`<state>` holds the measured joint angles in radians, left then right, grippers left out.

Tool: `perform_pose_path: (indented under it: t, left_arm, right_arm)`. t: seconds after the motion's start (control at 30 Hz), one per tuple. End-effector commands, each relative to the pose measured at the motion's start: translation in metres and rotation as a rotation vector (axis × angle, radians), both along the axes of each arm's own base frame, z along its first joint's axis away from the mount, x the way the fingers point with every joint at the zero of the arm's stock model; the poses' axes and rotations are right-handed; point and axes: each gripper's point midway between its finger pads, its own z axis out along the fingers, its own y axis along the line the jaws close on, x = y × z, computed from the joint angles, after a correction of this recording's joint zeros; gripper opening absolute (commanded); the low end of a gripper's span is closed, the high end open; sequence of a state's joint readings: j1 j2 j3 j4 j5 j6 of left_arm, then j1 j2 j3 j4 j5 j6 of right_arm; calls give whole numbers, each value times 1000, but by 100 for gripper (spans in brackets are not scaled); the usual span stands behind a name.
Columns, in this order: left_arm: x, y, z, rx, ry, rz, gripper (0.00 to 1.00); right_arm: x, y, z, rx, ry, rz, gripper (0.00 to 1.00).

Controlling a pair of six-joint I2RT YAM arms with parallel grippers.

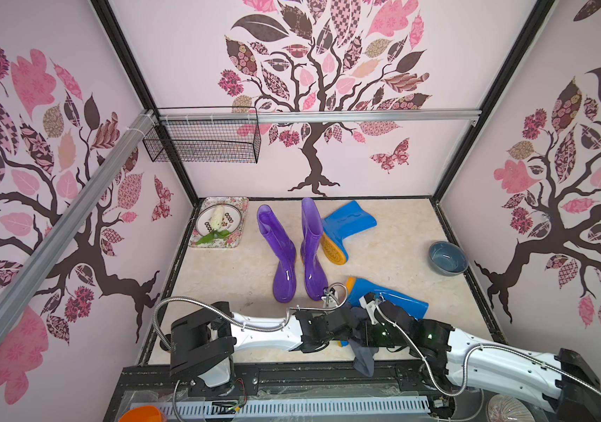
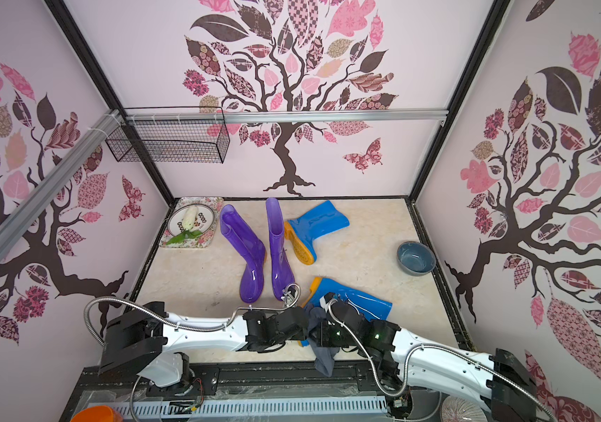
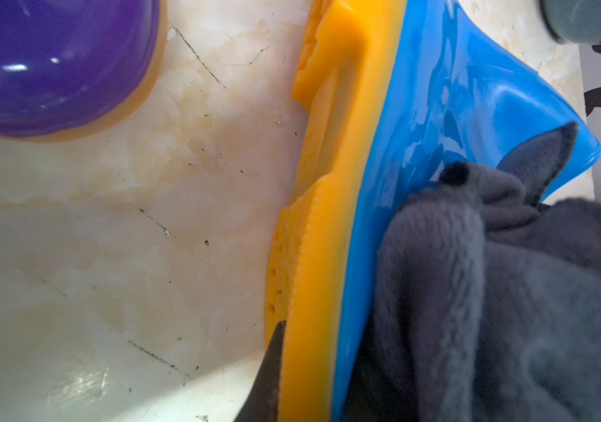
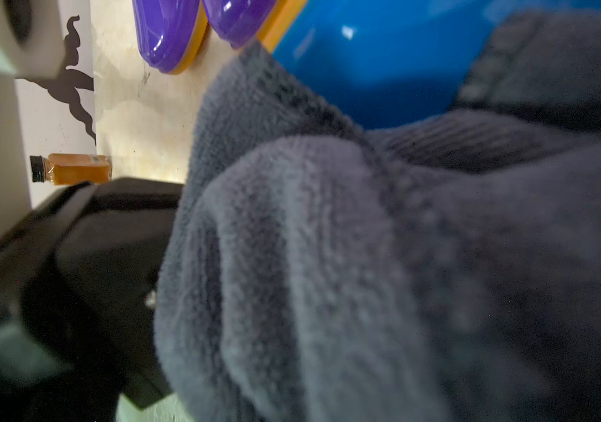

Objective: Wipe the rubber boots with a cloth
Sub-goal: Wipe the dirt off the rubber boot.

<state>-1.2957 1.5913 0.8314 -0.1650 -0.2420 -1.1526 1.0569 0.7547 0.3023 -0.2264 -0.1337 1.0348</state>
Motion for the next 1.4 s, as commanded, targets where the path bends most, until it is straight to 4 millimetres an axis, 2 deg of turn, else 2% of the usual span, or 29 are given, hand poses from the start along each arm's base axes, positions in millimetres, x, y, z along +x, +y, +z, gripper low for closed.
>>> perform_pose_path:
  t: [0.0,0.1,0.2,0.27,0.33,0.4,0.5,0.6,0.7,0.8,0.9,1.03,1.1,1.2,1.27,1.37]
  left_arm:
    - [-9,-15,10,-114,52,-26,0]
    - [-12,-15,12,-117,62,-39,0]
    - [-16,-15,6,-117,88,-43,0]
    - [-18,-13,2,-129,104,-30,0]
    - [-19,-10,2,-140,112,-17,0]
    - [-18,-8,5,-143,108,-13,0]
    - [-18,-5,9,-144,102,-8,0]
    - [-16,-6,11,-143,92,-20,0]
    - [-15,-6,10,-129,90,-37,2]
    - [-15,-4,13,-103,77,-63,31]
    - [-18,1,19,-96,76,-74,45]
    - [-24,3,32,-123,57,-85,56]
    - [-27,8,33,-117,50,-84,56]
    - [-30,14,29,-108,53,-81,47]
    - [-32,18,20,-90,66,-76,40]
    - [-35,23,8,-73,81,-70,33]
  right_arm:
    - [-4,-2,-8,68,111,-123,0]
    - [6,-16,-14,5,53,-173,0]
    - [35,-37,-3,-112,-60,-220,0]
    - [51,-45,1,-117,-31,-232,0]
    - [62,-52,-3,-99,6,-250,0]
    - [56,-42,-7,-63,34,-189,0]
    - [33,-26,-11,-48,92,-112,0]
    - [14,-14,3,-34,30,-91,0]
    - [11,-20,3,-44,14,-113,0]
    - [23,-45,4,-144,-60,-189,0]
    - [25,-53,14,-149,-96,-207,0]
    - [22,-41,34,-81,-120,-150,0]
    - [25,-40,46,-84,-146,-143,0]
    - [27,-35,56,-78,-151,-134,0]
    - [23,-29,49,-62,-102,-126,0]
    - [6,-9,32,16,37,-83,0]
